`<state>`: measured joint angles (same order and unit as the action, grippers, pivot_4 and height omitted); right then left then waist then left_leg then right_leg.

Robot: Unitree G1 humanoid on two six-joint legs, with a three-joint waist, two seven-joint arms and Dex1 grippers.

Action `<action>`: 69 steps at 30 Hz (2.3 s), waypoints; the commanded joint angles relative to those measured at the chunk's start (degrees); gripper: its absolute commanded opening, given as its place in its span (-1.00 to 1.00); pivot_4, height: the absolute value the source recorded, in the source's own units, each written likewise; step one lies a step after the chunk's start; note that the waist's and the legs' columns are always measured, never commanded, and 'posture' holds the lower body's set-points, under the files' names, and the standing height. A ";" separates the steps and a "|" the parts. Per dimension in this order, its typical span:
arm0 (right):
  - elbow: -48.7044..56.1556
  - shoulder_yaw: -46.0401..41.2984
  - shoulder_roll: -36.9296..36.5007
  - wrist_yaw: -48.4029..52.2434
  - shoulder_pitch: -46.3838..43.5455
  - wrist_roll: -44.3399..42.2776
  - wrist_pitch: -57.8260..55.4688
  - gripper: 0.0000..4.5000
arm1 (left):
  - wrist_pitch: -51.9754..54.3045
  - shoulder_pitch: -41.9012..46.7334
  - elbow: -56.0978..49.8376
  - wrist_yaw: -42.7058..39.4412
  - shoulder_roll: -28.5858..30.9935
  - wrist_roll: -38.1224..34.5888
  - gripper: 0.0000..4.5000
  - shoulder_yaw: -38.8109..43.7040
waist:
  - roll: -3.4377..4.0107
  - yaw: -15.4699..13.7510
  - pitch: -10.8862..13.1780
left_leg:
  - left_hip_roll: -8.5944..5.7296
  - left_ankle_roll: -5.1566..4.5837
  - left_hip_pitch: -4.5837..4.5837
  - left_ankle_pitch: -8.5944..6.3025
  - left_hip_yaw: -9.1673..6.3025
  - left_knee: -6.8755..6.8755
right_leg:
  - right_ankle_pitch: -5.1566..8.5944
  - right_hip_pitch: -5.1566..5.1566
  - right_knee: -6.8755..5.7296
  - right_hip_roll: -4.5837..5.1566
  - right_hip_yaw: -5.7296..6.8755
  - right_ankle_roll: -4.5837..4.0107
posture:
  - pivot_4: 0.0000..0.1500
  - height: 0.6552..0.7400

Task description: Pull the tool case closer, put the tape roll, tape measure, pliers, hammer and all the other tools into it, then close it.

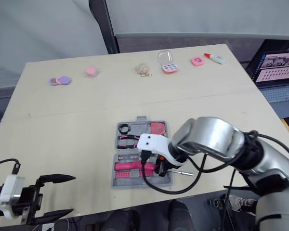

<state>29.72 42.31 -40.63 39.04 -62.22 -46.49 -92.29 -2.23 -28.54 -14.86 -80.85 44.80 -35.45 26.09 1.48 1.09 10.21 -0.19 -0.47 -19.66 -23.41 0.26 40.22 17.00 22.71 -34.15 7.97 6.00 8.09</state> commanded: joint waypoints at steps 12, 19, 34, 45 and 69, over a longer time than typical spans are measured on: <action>-10.07 9.06 14.74 -1.54 -4.68 5.06 -0.20 -0.84 | -5.17 -2.26 2.09 -2.52 -0.29 0.71 1.00 2.12 | -0.05 1.04 -0.03 | -0.01 0.00 0.04 0.00 -0.20 -0.04 | 0.03 0.10 -0.23 0.04 0.18 -0.06 | 1.00 1.00; -13.17 10.42 20.64 -3.06 -4.28 7.74 0.06 -0.84 | -9.19 -2.93 2.50 -3.03 -1.13 1.10 1.00 2.85 | -0.10 1.05 -0.06 | -0.05 0.01 0.04 0.00 -0.20 -0.04 | 0.04 0.17 -0.36 0.13 0.24 -0.08 | 1.00 1.00; -16.57 17.70 22.87 -0.69 -5.13 12.60 5.03 -0.84 | -11.18 -3.43 5.44 -1.70 -3.47 0.67 1.00 5.00 | -0.17 1.73 -0.10 | -0.07 0.01 0.03 -0.01 -0.17 -0.06 | 0.07 0.32 -0.57 0.17 0.35 -0.15 | 1.00 1.00; -17.97 19.63 24.49 0.86 -6.00 14.40 6.38 -0.84 | -11.82 -4.26 4.40 -0.71 -4.71 1.68 1.00 4.12 | -0.23 2.18 -0.14 | -0.05 0.02 0.07 -0.01 -0.18 -0.12 | 0.11 0.35 -0.65 0.23 0.52 -0.22 | 1.00 1.00; -18.29 20.53 27.62 1.08 -6.40 14.63 4.58 -0.84 | -11.34 -5.46 2.14 1.42 -5.26 2.27 1.00 2.86 | -0.25 2.19 -0.15 | -0.10 0.03 0.04 -0.02 -0.10 -0.12 | 0.13 0.53 -0.85 0.37 0.67 -0.26 | 1.00 1.00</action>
<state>10.81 62.62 -13.88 39.23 -67.51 -31.87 -87.65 -13.22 -32.94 -11.11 -79.70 39.87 -33.40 28.93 1.23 3.28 10.06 -0.29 -0.45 -19.62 -23.42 0.17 40.09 17.13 23.25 -35.00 8.35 6.67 7.82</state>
